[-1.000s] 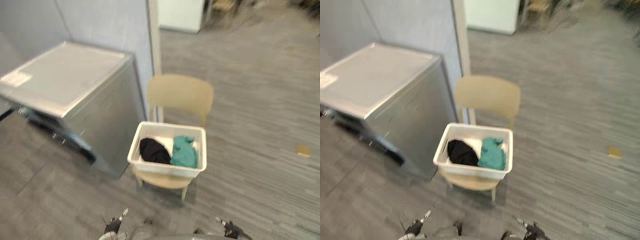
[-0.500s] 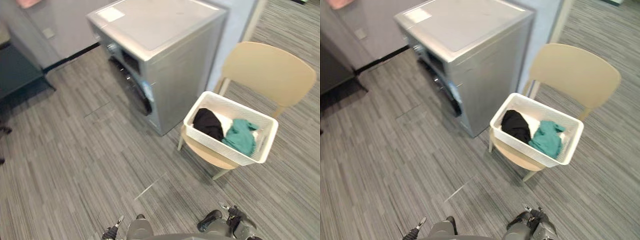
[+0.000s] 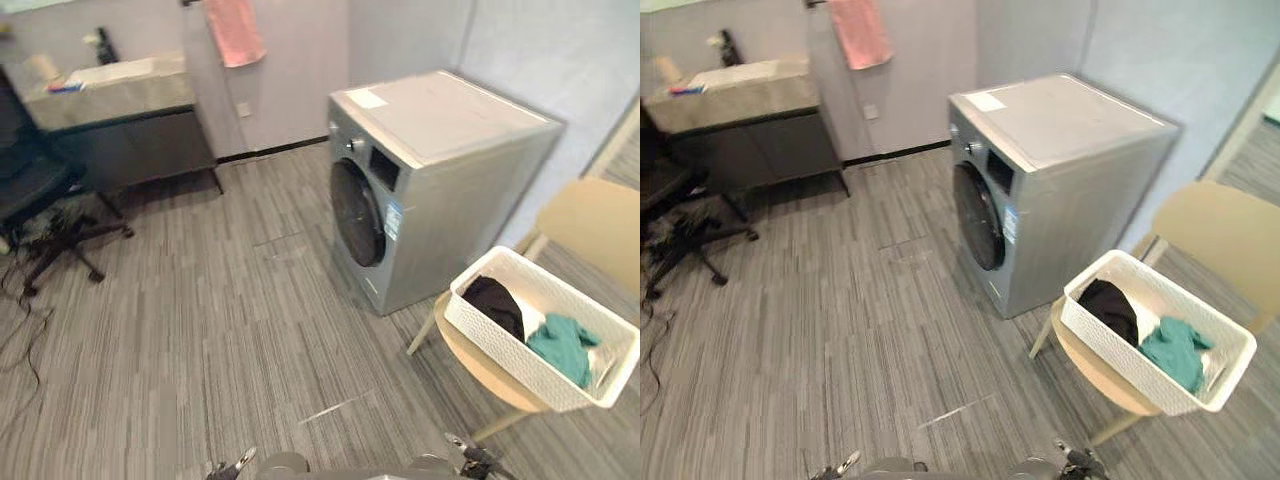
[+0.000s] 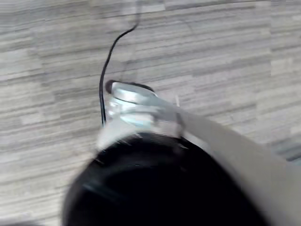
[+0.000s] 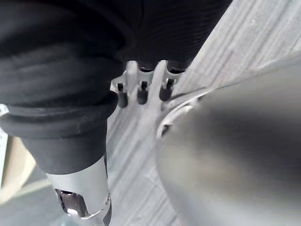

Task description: Pick up the laundry basket with both hands and put the clothes into the washing machine.

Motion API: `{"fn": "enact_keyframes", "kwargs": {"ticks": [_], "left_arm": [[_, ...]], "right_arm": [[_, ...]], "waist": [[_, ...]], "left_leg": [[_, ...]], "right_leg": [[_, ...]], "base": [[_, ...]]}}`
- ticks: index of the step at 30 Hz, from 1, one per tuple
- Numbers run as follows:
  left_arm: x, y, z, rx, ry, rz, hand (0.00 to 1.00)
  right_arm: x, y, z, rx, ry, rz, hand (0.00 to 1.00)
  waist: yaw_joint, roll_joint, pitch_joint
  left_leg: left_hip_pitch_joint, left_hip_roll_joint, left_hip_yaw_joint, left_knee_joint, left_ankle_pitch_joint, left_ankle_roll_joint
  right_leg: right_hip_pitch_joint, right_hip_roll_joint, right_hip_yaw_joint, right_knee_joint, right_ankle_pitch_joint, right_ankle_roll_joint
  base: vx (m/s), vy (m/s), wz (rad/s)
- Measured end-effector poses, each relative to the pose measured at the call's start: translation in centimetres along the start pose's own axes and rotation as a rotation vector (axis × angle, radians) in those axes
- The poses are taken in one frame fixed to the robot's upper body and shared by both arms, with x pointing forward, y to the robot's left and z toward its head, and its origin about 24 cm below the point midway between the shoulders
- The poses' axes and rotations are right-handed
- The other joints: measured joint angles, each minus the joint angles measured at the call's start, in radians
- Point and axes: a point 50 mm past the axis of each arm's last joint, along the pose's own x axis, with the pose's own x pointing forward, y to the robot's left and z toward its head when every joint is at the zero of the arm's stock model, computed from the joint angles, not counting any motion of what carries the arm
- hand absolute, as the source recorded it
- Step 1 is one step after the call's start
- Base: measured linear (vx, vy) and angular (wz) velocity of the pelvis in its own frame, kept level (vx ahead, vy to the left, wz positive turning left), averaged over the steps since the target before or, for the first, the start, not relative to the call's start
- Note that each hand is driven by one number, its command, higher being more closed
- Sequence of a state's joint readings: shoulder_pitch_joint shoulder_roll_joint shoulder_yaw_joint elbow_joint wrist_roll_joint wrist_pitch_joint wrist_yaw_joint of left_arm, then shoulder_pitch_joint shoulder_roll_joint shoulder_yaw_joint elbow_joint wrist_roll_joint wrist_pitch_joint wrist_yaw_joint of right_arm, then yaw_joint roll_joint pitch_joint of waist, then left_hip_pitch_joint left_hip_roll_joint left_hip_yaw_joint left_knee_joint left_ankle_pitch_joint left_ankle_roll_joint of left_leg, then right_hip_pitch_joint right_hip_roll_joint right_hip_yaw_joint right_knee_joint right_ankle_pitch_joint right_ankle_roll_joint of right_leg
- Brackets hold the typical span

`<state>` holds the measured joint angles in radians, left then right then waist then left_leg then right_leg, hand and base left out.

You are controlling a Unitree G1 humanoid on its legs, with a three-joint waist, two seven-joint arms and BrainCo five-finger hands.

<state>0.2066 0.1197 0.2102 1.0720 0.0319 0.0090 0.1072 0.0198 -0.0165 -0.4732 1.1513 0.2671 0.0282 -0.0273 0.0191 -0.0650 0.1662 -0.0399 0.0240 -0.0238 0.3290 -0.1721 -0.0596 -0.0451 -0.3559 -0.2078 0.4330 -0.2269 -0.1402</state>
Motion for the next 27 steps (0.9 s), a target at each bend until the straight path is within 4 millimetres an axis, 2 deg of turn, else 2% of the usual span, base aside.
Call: {"fn": "enact_keyframes", "kwargs": {"ticks": [1, 2, 3, 4, 6, 7, 8, 9, 10, 11, 12, 13, 14, 15, 16, 17, 18, 19, 20, 21, 22, 23, 24, 25, 27], "left_arm": [[0.0, 0.4, -0.1, 0.008, 0.005, 0.007, 0.0], [-0.1, 0.1, -0.6, 0.02, 0.025, -0.004, 0.0], [-0.1, 0.1, -0.8, 0.019, 0.037, -0.003, 0.0], [0.0, -0.3, -0.4, 0.011, 0.032, -0.006, 0.0], [0.3, -0.2, 1.0, 0.019, -0.003, -0.006, 0.0], [0.5, -0.5, 2.8, 0.016, -0.046, -0.014, 0.0], [0.7, -0.7, 4.4, 0.001, -0.091, -0.019, 0.0], [0.7, -0.8, 5.1, -0.009, -0.11, -0.02, 0.0], [0.7, -1.4, 6.2, -0.031, -0.14, -0.032, 0.0], [0.3, -3.6, 6.8, -0.066, -0.165, -0.082, 0.0], [0.2, -4.1, 6.8, -0.086, -0.164, -0.093, 0.0], [0.0, -4.8, 6.5, -0.105, -0.158, -0.108, 0.0], [-0.1, -5.2, 5.5, -0.108, -0.134, -0.118, 0.0], [-0.2, -5.6, 5.4, -0.114, -0.132, -0.128, 0.0], [-0.3, -5.6, 5.7, -0.118, -0.151, -0.133, 0.0], [-0.4, -5.5, 6.1, -0.148, -0.172, -0.13, 0.0], [-0.4, -5.4, 6.0, -0.157, -0.173, -0.128, 0.0], [-0.5, -5.4, 6.0, -0.165, -0.178, -0.127, 0.0], [-0.4, -5.1, 6.0, -0.166, -0.179, -0.123, 0.0], [-0.4, -4.9, 6.1, -0.158, -0.19, -0.117, 0.0], [-0.3, -4.7, 6.1, -0.15, -0.188, -0.118, 0.0], [-0.3, -4.7, 6.0, -0.15, -0.186, -0.118, 0.0], [-0.3, -4.3, 6.0, -0.189, -0.188, -0.109, 0.0], [-0.2, -4.1, 6.0, -0.206, -0.187, -0.103, 0.0], [0.0, -3.2, 5.8, -0.229, -0.177, -0.073, 0.0]], "right_arm": [[0.0, 0.5, -0.4, 0.013, 0.004, 0.01, 0.0], [-0.1, 0.5, -0.3, 0.014, -0.001, 0.0, 0.0], [-0.1, 0.5, -0.2, 0.015, -0.007, 0.002, 0.0], [-0.1, 0.8, 0.1, 0.02, -0.022, 0.024, 0.0], [-0.2, 1.5, -0.1, 0.006, -0.024, 0.055, 0.0], [-0.3, 1.3, -0.3, 0.019, -0.027, 0.053, 0.0], [-0.3, 1.2, -0.6, 0.048, -0.022, 0.049, 0.0], [-0.3, 1.1, -0.7, 0.047, -0.019, 0.047, 0.0], [-0.4, 0.9, -0.8, 0.057, -0.016, 0.04, 0.0], [-0.4, -0.4, 0.1, 0.083, -0.058, 0.009, 0.0], [-0.4, -0.6, 0.3, 0.091, -0.067, 0.001, 0.0], [-0.5, -1.0, 0.0, 0.111, -0.059, -0.013, 0.0], [-0.5, -1.4, -0.4, 0.12, -0.049, -0.022, 0.0], [-0.6, -1.7, -0.5, 0.125, -0.046, -0.03, 0.0], [-0.6, -1.8, -0.6, 0.128, -0.047, -0.035, 0.0], [-0.6, -1.8, -0.4, 0.126, -0.051, -0.034, 0.0], [-0.6, -1.9, -0.5, 0.126, -0.051, -0.036, 0.0], [-0.6, -1.9, -0.5, 0.126, -0.049, -0.036, 0.0], [-0.6, -1.8, -0.4, 0.121, -0.05, -0.033, 0.0], [-0.5, -1.4, -0.2, 0.102, -0.056, -0.021, 0.0], [-0.4, -0.9, 0.4, 0.094, -0.074, -0.006, 0.0], [-0.4, -0.7, 0.6, 0.097, -0.078, -0.001, 0.0], [-0.2, -0.4, 0.8, 0.086, -0.072, 0.004, 0.0], [-0.2, -0.3, 0.9, 0.086, -0.073, 0.007, 0.0], [-0.2, -0.2, 0.7, 0.082, -0.065, 0.006, 0.0]], "waist": [[0.004, -0.007, 0.002], [0.028, -0.013, 0.021], [0.032, -0.013, 0.024], [0.028, -0.002, 0.026], [0.024, -0.005, 0.025], [0.014, -0.008, 0.027], [0.001, -0.014, 0.017], [-0.001, -0.017, 0.009], [-0.005, -0.011, 0.013], [-0.004, 0.065, 0.002], [-0.004, 0.083, -0.003], [-0.005, 0.104, -0.024], [-0.012, 0.096, -0.064], [-0.01, 0.108, -0.076], [-0.01, 0.117, -0.081], [-0.01, 0.126, -0.083], [-0.01, 0.13, -0.081], [-0.007, 0.137, -0.076], [-0.005, 0.13, -0.077], [-0.002, 0.113, -0.067], [-0.007, 0.119, -0.066], [-0.008, 0.121, -0.065], [-0.004, 0.114, -0.06], [-0.004, 0.11, -0.057], [-0.005, 0.103, -0.052]], "left_leg": [[-0.014, -0.001, -0.003, 0.037, -0.009, 0.008], [-0.029, 0.007, -0.008, 0.075, -0.035, 0.005], [-0.032, 0.021, -0.017, 0.074, -0.037, 0.004], [-0.035, 0.067, -0.025, 0.065, -0.036, 0.0], [-0.023, 0.109, -0.021, 0.012, -0.025, -0.029], [-0.013, 0.103, -0.03, -0.029, -0.021, -0.027], [0.025, 0.087, -0.024, -0.115, -0.013, -0.028], [0.041, 0.081, -0.022, -0.144, -0.012, -0.029], [0.022, 0.083, -0.012, -0.076, -0.025, -0.022], [0.031, 0.12, -0.013, -0.005, -0.051, -0.019], [0.044, 0.144, -0.004, -0.012, -0.064, -0.059], [0.085, 0.155, -0.002, -0.058, -0.069, -0.057], [0.103, 0.173, -0.002, -0.071, -0.072, -0.058], [0.079, 0.183, -0.007, -0.006, -0.078, -0.065], [0.0, 0.194, -0.009, 0.179, -0.094, -0.086], [-0.117, 0.211, -0.053, 0.431, -0.026, -0.169], [-0.137, 0.216, -0.058, 0.487, 0.008, -0.196], [-0.154, 0.227, -0.042, 0.557, 0.069, -0.191], [-0.165, 0.237, -0.021, 0.599, 0.122, -0.188], [-0.191, 0.268, 0.037, 0.684, 0.181, -0.155], [-0.215, 0.297, 0.112, 0.73, 0.128, -0.094], [-0.226, 0.309, 0.147, 0.733, 0.093, -0.069], [-0.24, 0.344, 0.22, 0.668, 0.023, -0.043], [-0.241, 0.354, 0.231, 0.616, 0.014, -0.042], [-0.228, 0.373, 0.219, 0.372, 0.017, -0.042]], "right_leg": [[-0.001, -0.006, 0.005, 0.021, 0.011, 0.02], [-0.03, -0.019, -0.009, 0.083, 0.05, 0.067], [-0.063, -0.025, -0.033, 0.13, 0.082, 0.084], [-0.091, 0.027, -0.092, 0.138, 0.072, 0.153], [-0.095, 0.128, -0.175, 0.016, 0.046, 0.197], [-0.087, 0.162, -0.163, -0.041, 0.068, 0.186], [-0.079, 0.155, -0.169, -0.064, 0.07, 0.193], [-0.077, 0.151, -0.175, -0.072, 0.069, 0.194], [-0.082, 0.146, -0.183, -0.065, 0.069, 0.194], [-0.079, 0.188, -0.184, -0.047, 0.065, 0.186], [-0.077, 0.209, -0.177, -0.039, 0.061, 0.18], [-0.056, 0.229, -0.17, -0.051, 0.055, 0.173], [-0.036, 0.255, -0.171, -0.097, 0.051, 0.167], [-0.024, 0.273, -0.176, -0.116, 0.051, 0.166], [-0.016, 0.287, -0.181, -0.118, 0.047, 0.155], [0.026, 0.306, -0.188, -0.115, 0.038, 0.149], [0.043, 0.311, -0.186, -0.116, 0.036, 0.149], [0.074, 0.32, -0.173, -0.134, 0.036, 0.149], [0.099, 0.322, -0.166, -0.154, 0.037, 0.148], [0.143, 0.317, -0.141, -0.196, 0.043, 0.143], [0.169, 0.305, -0.115, -0.225, 0.048, 0.149], [0.181, 0.297, -0.099, -0.235, 0.054, 0.152], [0.203, 0.267, -0.058, -0.265, 0.065, 0.168], [0.212, 0.253, -0.045, -0.27, 0.068, 0.173], [0.24, 0.218, -0.026, -0.292, 0.076, 0.187]], "base": [[0.03, -0.062, 0.43], [0.04, -0.054, 0.01], [0.01, -0.113, -0.14], [0.01, -0.144, -0.21], [0.0, -0.177, -0.19], [0.01, -0.216, 0.25], [0.06, -0.192, 0.42], [0.14, -0.136, 0.4], [0.19, -0.087, 0.14], [0.18, -0.078, 0.02], [0.18, -0.109, -0.18], [0.22, -0.097, -0.11], [0.28, -0.089, -0.05], [0.33, -0.036, 0.05], [0.35, -0.068, 0.0], [0.34, -0.082, -0.05], [0.35, -0.081, -0.15], [0.25, -0.035, -0.21], [0.29, -0.029, -0.39], [0.26, 0.005, -0.54], [0.25, 0.037, -0.6], [0.31, 0.132, -0.75], [0.27, 0.154, -0.63], [0.33, 0.235, -0.68], [0.25, 0.274, -0.43]]}}
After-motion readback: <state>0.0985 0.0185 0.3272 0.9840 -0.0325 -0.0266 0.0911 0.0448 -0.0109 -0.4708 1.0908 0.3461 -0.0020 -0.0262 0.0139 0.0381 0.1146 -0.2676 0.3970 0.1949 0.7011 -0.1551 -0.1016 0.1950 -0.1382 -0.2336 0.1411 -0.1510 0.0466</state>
